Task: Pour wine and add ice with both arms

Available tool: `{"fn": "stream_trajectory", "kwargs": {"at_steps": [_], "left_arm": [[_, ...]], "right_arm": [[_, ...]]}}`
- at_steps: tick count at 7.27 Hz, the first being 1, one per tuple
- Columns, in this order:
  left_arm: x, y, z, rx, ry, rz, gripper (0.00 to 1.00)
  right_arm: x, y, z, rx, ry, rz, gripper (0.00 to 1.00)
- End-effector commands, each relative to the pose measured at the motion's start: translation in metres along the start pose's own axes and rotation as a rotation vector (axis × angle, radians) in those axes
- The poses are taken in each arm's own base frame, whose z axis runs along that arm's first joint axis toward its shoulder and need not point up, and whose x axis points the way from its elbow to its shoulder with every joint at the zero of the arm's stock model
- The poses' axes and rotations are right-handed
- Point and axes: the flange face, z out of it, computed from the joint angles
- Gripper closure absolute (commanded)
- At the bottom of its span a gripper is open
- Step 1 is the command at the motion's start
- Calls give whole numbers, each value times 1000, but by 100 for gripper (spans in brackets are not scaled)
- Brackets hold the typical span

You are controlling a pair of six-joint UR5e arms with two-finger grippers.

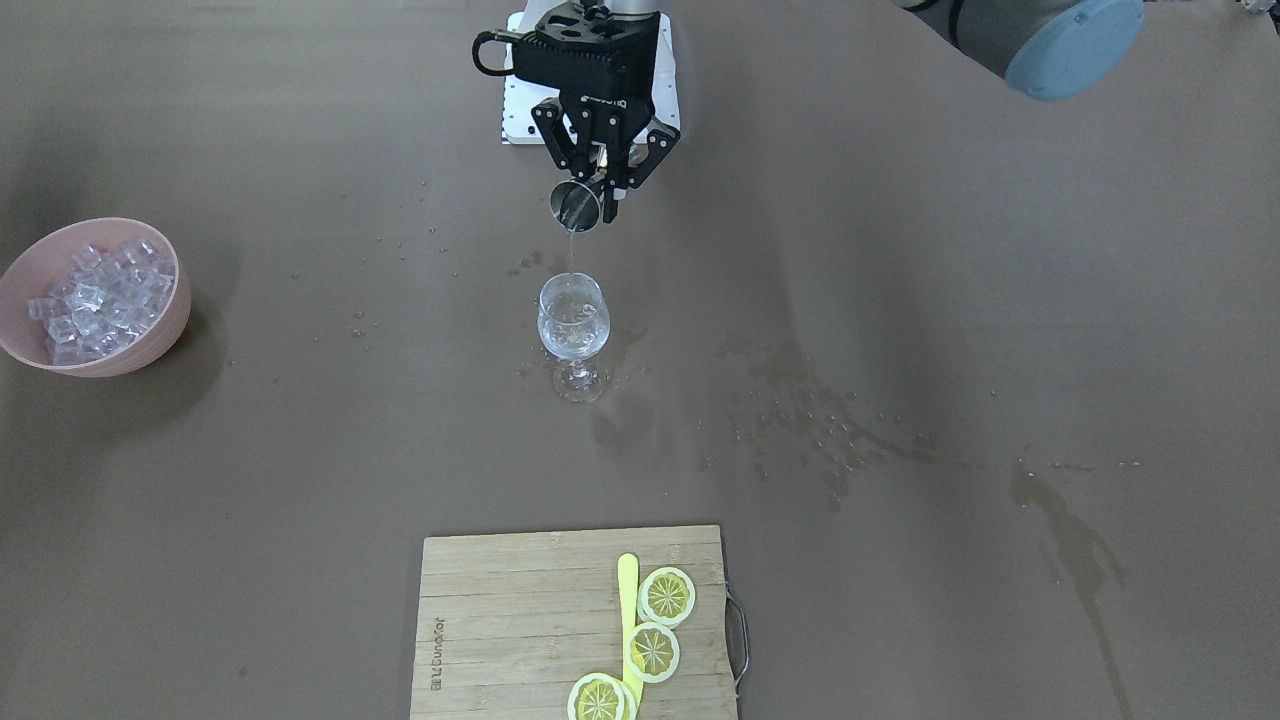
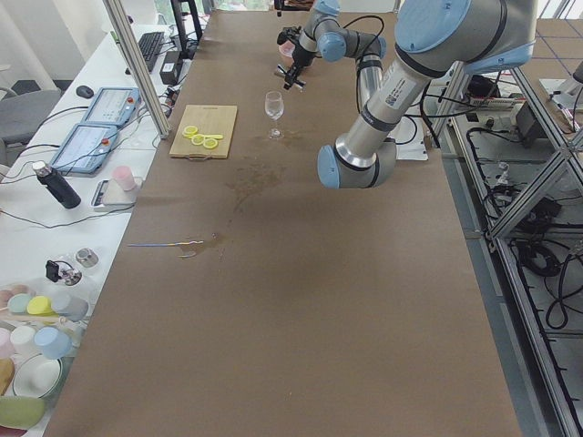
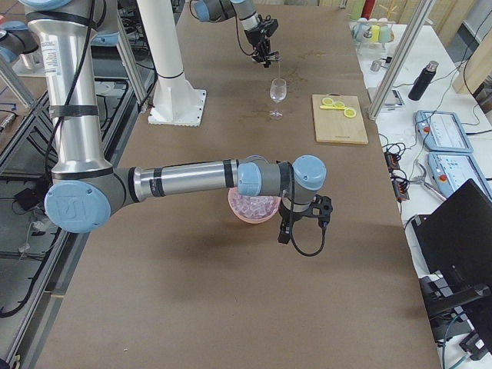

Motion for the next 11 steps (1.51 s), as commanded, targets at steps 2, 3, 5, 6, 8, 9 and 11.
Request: {"fn": "stream_trajectory", "kwargs": {"at_steps": [2, 3, 5, 6, 8, 9, 11], "left_arm": [[10, -25, -24, -105, -63, 52, 100], [11, -33, -17, -125, -78, 66, 100], [-1, -45, -13, -174, -86, 83, 100], [0, -55, -17, -203, -114, 101, 100], [13, -67, -12, -230, -137, 109, 100], [20, -75, -14, -259, -159, 130, 100], [19, -74, -16, -268, -167, 133, 100]], "right_arm": [[1, 0, 1, -3, 0, 3, 0], [2, 0, 2, -4, 0, 4, 0], [3, -1, 3, -6, 1, 6, 0], [3, -1, 3, -6, 1, 6, 0], [3, -1, 3, -7, 1, 7, 0], [4, -1, 4, -9, 2, 9, 0], [5, -1, 5, -10, 2, 10, 0]]}}
